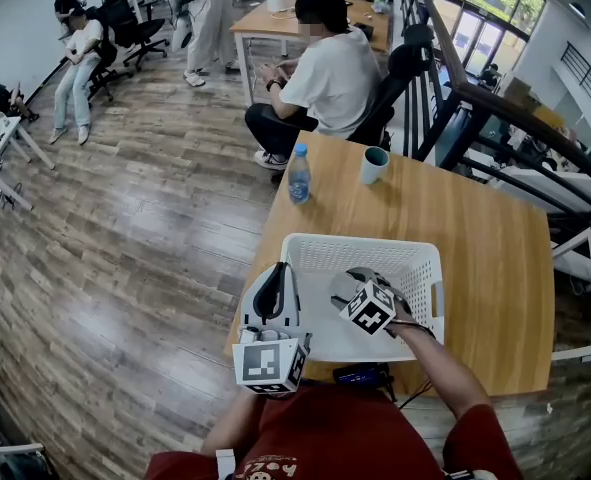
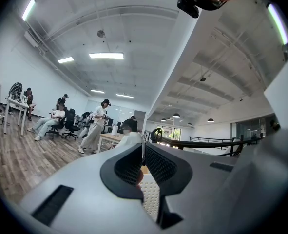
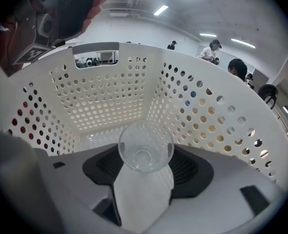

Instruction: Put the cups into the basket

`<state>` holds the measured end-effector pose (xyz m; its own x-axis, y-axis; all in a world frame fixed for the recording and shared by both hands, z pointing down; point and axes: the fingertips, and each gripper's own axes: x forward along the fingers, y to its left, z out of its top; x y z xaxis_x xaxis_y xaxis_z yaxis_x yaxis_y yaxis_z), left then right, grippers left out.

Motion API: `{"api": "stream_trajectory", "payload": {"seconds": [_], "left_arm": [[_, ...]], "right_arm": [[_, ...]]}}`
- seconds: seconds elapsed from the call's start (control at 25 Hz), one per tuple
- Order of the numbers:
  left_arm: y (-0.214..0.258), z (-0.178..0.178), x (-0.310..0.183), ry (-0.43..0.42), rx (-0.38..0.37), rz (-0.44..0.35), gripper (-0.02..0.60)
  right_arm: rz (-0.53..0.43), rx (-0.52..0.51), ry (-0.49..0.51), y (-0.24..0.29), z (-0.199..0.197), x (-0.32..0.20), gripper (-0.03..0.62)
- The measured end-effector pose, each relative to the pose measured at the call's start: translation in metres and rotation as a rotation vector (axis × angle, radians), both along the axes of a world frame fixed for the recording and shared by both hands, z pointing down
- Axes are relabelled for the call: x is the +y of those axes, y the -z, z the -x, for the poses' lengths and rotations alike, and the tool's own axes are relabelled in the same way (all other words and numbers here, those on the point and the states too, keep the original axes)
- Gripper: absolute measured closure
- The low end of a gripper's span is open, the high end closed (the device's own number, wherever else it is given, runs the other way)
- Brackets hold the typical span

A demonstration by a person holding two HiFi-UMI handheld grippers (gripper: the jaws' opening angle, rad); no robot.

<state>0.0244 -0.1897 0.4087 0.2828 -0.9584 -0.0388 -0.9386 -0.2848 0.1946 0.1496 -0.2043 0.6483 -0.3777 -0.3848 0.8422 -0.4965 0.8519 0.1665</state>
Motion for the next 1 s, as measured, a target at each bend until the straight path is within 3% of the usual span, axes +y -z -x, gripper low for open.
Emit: {"api": "stream_trajectory", "payload": {"seconds": [0.52,1.0], "left_arm": [[0.000,0.001,-0.002,0.010,-0.012,0.004,0.558],[0.000,0.000,-0.003,0.006,-0.009,0.005,0.558]], "right_arm": [[0.010,-0.056,-0.036,0.001,0.002,-0.006,0.306],[-0.042,-0.107,-0.048,0.017,0.004,-0.014,0.304]]}}
